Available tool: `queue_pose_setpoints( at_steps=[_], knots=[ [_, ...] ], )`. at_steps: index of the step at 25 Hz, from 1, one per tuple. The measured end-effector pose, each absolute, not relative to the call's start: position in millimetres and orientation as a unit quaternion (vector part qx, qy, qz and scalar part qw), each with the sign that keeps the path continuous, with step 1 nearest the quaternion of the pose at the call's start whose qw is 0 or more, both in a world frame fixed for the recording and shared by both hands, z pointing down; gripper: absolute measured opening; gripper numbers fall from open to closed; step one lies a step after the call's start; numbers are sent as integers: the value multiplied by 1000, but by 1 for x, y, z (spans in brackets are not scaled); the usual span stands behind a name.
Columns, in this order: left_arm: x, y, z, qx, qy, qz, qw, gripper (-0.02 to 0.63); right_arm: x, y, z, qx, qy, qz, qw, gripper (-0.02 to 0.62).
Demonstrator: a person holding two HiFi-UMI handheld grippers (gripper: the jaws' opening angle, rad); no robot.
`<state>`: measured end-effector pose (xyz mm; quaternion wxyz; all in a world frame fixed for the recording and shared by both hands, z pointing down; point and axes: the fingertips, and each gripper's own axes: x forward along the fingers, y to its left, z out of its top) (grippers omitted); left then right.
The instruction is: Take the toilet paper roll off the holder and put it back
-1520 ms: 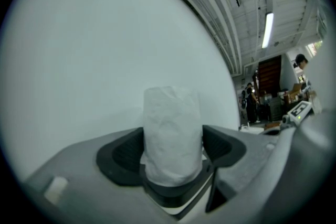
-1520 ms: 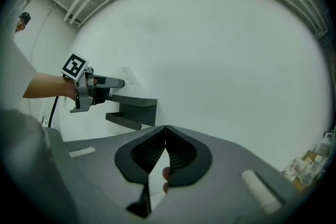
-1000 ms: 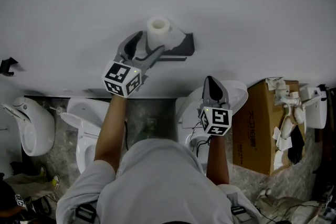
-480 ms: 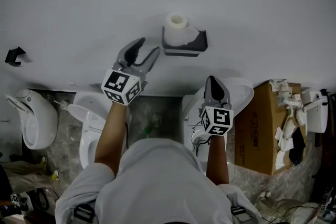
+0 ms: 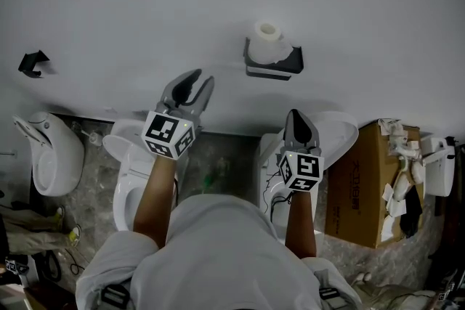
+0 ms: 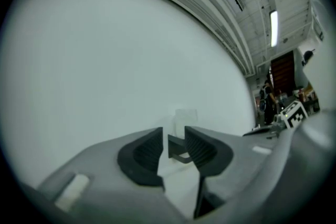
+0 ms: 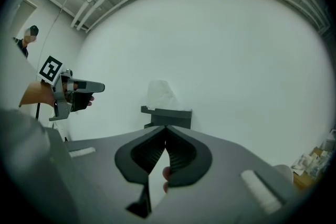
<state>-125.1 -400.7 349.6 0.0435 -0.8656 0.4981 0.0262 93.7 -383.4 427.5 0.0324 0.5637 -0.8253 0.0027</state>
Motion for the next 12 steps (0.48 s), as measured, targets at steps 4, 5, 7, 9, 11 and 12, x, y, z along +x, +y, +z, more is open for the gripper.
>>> queue_pose_setpoints(
  at_steps=[4,5,7,9,11,12],
  knots=[
    [-143,-387,353,-856,515,22,43,99,83,-378,426,558,-830,3,31,3],
    [-148,-384,354,-853,520,22,42,88,81,-378,425,557,-830,3,30,3],
    [-158,-381,356,-849,527,22,38,78,75,-376,424,555,-831,2,29,3],
    [-169,-376,358,-845,534,23,34,76,70,-374,422,554,-832,0,29,3],
    [-176,-372,360,-841,539,24,31,60,67,-370,422,553,-833,0,30,3],
    [-179,-370,361,-840,541,25,29,54,66,-369,421,554,-832,0,30,3]
  ],
)
